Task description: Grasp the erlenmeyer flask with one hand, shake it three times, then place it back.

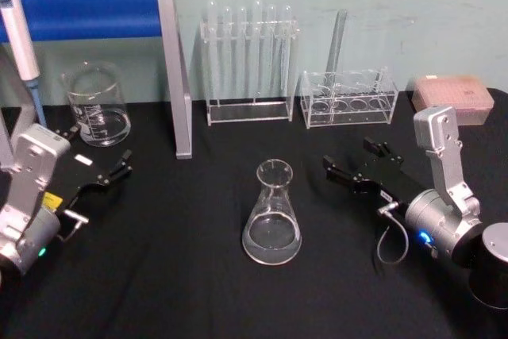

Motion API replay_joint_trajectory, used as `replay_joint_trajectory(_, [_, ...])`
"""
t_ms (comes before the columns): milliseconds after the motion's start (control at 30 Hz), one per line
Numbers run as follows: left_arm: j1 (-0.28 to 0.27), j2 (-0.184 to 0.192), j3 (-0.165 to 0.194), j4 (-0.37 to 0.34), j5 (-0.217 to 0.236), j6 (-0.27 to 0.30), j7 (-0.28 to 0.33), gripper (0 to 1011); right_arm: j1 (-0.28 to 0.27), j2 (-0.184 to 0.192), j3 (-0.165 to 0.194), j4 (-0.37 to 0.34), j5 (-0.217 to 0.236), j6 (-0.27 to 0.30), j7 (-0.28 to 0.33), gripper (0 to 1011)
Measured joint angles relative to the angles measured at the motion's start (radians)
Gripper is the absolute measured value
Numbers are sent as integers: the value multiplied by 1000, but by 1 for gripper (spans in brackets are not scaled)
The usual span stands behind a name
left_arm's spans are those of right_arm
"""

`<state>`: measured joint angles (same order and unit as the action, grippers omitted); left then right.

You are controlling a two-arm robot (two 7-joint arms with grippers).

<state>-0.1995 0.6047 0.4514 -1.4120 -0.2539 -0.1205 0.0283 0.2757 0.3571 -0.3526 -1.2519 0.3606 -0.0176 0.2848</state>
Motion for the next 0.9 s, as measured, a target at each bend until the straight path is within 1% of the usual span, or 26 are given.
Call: replay_joint_trajectory(900, [0, 0, 0, 0, 0, 0, 0, 1001, 0, 0, 0, 0, 0, 0, 0, 1000])
